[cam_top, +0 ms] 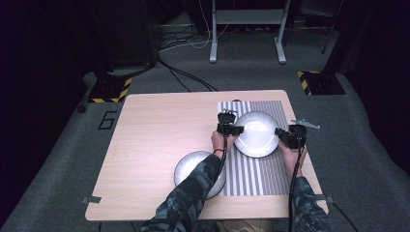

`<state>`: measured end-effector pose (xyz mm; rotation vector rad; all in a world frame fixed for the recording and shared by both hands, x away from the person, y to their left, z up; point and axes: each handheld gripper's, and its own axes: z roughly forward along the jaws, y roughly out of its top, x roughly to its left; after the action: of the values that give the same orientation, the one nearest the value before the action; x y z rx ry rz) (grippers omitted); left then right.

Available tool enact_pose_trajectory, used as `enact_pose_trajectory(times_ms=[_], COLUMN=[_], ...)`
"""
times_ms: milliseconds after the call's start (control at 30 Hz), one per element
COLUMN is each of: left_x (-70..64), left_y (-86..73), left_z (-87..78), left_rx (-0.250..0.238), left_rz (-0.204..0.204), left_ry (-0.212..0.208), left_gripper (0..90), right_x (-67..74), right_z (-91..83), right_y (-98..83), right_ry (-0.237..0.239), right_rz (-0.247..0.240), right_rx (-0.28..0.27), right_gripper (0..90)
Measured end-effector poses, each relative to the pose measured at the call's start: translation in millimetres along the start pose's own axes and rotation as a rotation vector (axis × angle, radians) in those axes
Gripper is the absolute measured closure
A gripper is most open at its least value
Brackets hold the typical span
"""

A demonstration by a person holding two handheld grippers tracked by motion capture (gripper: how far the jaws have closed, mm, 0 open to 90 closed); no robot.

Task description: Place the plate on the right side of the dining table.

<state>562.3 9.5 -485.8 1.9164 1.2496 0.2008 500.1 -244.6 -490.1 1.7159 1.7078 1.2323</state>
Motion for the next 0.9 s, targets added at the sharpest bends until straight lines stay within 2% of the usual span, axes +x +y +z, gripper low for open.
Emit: enact_pose_trajectory(times_ms=[900], left_x=[3.7], left_y=[6.0], left_z=[13.2], left_rx=[0.024], left_rz=[-0.013], left_ry=[0.052], left_gripper=[66.1], right_x=[-4.8], right_z=[17.9], right_y=[1.8], right_ry=[-0.023], right_rz=[0.023], right_rx=[0.019], right_gripper=[83.4])
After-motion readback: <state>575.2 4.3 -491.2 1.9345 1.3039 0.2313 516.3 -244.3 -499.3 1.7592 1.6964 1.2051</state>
